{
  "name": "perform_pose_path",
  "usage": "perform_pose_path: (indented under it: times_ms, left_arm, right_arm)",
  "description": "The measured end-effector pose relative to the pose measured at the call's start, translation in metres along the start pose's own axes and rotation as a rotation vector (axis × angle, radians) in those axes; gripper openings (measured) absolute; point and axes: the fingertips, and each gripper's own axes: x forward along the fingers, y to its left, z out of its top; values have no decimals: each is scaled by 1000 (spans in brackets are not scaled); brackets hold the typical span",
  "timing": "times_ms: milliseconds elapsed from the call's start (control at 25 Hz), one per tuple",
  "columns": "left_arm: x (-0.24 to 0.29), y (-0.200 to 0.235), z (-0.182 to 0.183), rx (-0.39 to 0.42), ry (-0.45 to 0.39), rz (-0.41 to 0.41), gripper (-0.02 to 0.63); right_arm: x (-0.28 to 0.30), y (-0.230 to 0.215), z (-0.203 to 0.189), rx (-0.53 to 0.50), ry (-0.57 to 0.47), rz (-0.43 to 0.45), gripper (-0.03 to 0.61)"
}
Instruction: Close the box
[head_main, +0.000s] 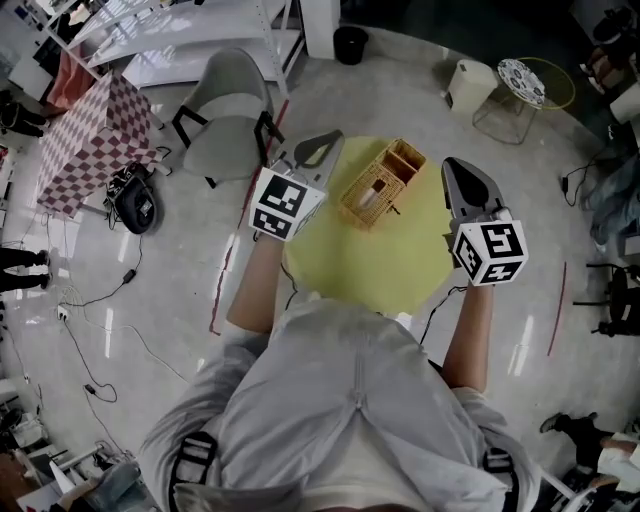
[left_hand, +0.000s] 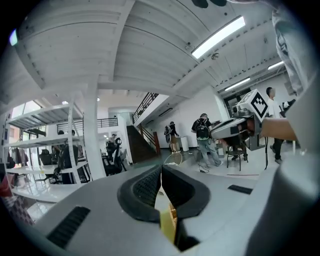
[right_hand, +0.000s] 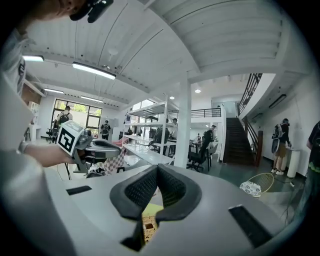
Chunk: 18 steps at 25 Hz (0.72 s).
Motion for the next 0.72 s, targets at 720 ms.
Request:
perform_pose_path:
  times_ms: [720]
  left_arm:
    - [-7, -13, 25, 67, -42, -17, 34]
  right_arm:
    - [-4, 3, 10, -28, -5, -13, 17]
